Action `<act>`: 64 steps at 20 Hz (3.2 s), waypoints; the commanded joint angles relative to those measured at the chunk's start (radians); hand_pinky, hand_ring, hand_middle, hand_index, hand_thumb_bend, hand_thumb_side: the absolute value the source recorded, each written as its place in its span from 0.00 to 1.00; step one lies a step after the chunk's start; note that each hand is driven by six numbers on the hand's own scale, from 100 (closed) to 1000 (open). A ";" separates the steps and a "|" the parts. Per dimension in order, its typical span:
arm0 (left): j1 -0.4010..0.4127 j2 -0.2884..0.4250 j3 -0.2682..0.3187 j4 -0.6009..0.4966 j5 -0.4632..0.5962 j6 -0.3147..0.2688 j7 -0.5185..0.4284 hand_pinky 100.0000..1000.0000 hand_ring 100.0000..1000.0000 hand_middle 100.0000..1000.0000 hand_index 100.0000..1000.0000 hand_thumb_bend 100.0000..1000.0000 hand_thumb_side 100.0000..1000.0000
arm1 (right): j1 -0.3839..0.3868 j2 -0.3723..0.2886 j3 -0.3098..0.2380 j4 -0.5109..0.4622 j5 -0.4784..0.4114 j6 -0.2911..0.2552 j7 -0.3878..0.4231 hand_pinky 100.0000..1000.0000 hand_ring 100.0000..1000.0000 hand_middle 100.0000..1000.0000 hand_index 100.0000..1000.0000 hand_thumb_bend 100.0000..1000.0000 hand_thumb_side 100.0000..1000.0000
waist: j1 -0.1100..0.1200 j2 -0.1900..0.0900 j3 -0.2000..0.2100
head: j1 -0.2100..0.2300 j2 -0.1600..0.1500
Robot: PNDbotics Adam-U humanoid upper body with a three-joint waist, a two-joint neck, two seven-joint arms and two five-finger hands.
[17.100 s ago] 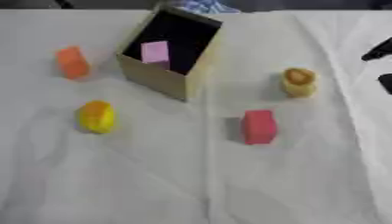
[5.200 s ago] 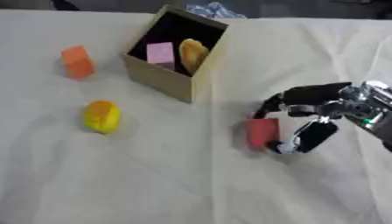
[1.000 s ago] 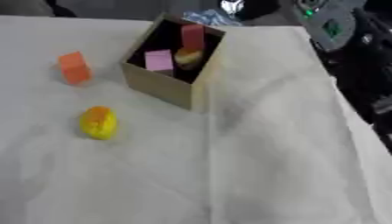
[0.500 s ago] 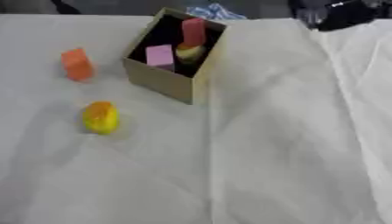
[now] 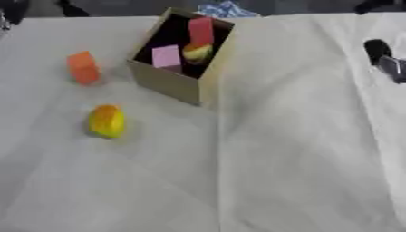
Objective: Pick up objects on the table and place them in the box.
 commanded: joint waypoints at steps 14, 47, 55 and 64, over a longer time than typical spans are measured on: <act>-0.298 0.037 -0.315 0.220 -0.061 -0.147 -0.613 0.79 0.72 0.70 0.87 0.53 0.63 | 0.043 -0.039 -0.078 -0.024 -0.006 0.008 -0.088 0.88 0.82 0.71 0.82 0.00 0.37 | 0.023 -0.020 -0.016 | 0.003 -0.002; -0.268 -0.045 -0.473 0.290 -0.237 -0.001 -0.695 0.78 0.74 0.71 0.81 0.60 0.41 | 0.032 0.001 -0.074 -0.024 -0.027 0.012 -0.083 0.87 0.80 0.69 0.81 0.00 0.41 | 0.022 -0.013 -0.025 | 0.021 -0.007; -0.274 -0.076 -0.472 0.336 -0.286 -0.003 -0.655 0.77 0.73 0.70 0.81 0.53 0.42 | 0.037 0.008 -0.077 -0.024 -0.028 0.016 -0.084 0.87 0.80 0.69 0.81 0.00 0.42 | 0.018 -0.012 -0.028 | 0.028 -0.011; -0.282 -0.110 -0.478 0.383 -0.360 -0.025 -0.630 0.73 0.71 0.67 0.78 0.52 0.38 | 0.040 0.015 -0.083 -0.024 -0.030 0.020 -0.087 0.87 0.80 0.69 0.81 0.00 0.42 | 0.018 -0.006 -0.031 | 0.029 -0.013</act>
